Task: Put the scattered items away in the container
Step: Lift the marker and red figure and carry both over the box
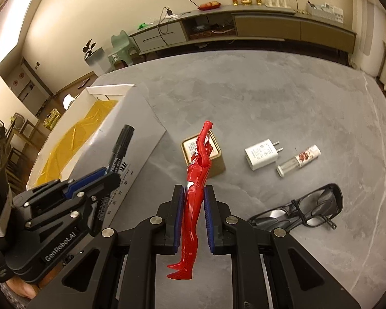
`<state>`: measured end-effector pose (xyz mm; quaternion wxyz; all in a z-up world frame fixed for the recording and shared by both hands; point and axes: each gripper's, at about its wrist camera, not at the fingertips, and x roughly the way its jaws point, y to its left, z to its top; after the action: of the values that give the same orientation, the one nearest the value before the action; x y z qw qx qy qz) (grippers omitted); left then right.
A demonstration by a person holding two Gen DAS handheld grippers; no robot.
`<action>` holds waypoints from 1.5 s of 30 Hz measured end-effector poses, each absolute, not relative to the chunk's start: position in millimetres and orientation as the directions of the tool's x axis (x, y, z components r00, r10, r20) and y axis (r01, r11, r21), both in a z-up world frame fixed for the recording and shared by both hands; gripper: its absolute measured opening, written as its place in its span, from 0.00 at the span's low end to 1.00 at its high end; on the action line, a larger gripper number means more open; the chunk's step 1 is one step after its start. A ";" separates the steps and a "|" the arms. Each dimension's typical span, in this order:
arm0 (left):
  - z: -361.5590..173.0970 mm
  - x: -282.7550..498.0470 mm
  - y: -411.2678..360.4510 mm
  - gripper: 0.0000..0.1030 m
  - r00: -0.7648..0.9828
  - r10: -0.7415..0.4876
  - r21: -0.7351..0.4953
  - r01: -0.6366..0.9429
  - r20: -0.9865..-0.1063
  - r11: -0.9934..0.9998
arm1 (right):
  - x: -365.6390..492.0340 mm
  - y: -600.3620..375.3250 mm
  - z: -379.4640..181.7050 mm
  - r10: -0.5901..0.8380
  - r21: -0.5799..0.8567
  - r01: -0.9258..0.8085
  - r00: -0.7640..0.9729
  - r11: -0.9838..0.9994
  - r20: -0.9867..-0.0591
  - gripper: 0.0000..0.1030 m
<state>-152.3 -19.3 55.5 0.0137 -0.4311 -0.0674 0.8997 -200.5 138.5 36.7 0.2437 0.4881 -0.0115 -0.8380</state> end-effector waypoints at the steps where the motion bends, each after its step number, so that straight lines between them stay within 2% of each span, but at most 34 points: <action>1: 58.1 -150.8 -22.5 0.13 -0.632 0.082 -0.136 0.037 -0.771 -0.990 | -200.1 135.8 38.4 -0.418 0.252 0.401 -0.409 -0.881 -0.811 0.16; 20: 107.4 -128.9 -95.6 0.13 -0.723 0.038 -0.207 0.147 -0.690 -0.967 | -184.5 79.3 71.3 -0.404 0.158 0.474 -0.478 -0.866 -0.780 0.16; 45: 112.7 -103.3 -161.5 0.13 -0.741 -0.014 -0.243 0.238 -0.672 -0.940 | -175.8 3.1 100.5 -0.441 0.103 0.549 -0.529 -0.829 -0.725 0.16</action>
<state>-103.3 -161.5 112.7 -0.0686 -0.3535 -0.1585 0.9193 -175.8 3.1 100.5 0.2838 0.3936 0.0689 -0.8717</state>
